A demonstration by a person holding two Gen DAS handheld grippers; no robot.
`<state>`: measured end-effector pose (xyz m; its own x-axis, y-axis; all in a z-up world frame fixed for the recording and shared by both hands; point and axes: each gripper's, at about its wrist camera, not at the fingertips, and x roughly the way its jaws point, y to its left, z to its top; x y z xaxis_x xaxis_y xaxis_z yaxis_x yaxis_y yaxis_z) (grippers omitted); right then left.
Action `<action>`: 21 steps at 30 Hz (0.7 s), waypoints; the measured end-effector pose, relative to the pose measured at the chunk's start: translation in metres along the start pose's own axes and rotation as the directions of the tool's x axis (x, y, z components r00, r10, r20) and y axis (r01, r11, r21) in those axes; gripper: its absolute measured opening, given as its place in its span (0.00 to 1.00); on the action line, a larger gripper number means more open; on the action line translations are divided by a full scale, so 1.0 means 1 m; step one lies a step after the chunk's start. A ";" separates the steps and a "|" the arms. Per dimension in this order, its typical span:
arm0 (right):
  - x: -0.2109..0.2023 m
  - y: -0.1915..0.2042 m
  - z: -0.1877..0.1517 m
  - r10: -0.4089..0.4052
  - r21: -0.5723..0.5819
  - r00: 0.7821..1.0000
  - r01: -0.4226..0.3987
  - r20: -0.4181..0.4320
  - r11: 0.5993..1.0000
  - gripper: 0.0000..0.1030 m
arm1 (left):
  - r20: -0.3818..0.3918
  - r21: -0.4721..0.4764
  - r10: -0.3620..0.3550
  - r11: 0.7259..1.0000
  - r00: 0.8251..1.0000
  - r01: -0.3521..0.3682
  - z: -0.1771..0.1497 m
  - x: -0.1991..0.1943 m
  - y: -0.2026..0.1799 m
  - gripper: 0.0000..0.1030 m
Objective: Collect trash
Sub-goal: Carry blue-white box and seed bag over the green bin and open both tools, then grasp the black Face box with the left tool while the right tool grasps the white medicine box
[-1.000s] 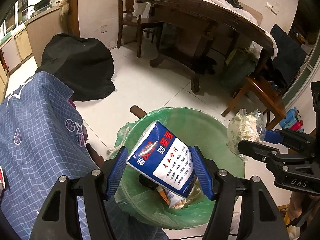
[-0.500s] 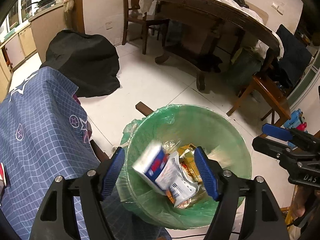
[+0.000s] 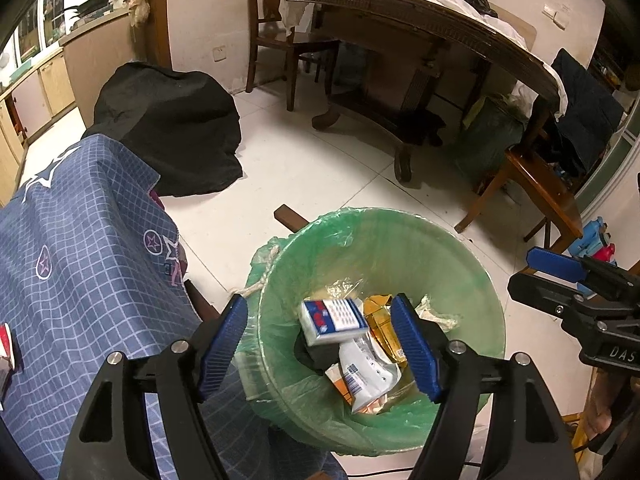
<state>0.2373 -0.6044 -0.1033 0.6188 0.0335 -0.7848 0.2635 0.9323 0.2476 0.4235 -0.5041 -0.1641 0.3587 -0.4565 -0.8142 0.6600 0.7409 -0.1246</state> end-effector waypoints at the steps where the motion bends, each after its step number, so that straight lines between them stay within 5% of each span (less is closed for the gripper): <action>1: -0.001 0.002 -0.001 0.002 0.000 1.000 -0.002 0.003 1.000 0.59 | 0.003 0.002 0.002 1.000 1.000 -0.002 -0.001 -0.002 0.001 0.72; 7: -0.022 0.035 -0.019 0.056 -0.063 0.993 -0.050 0.103 0.997 0.71 | 0.046 0.021 0.026 0.999 0.999 -0.027 -0.029 -0.035 0.031 0.72; 14: -0.018 0.119 -0.058 0.195 -0.186 0.973 -0.170 0.126 0.968 0.76 | 0.112 -0.137 0.163 0.980 0.980 -0.147 -0.097 -0.104 0.151 0.72; 17: -0.009 0.154 -0.071 0.257 -0.219 0.961 -0.231 0.100 0.948 0.77 | 0.134 -0.249 0.245 0.946 0.960 -0.206 -0.134 -0.144 0.212 0.72; 21: 0.003 0.195 -0.082 0.314 -0.252 0.948 -0.290 0.057 0.923 0.77 | 0.118 -0.418 0.375 0.859 0.920 -0.297 -0.188 -0.190 0.294 0.72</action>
<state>0.2303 -0.3926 -0.1041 0.7114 0.3037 -0.6337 -0.1231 0.9417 0.3131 0.4253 -0.1064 -0.1530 0.6549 -0.2000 -0.7287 0.1845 0.9775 -0.1025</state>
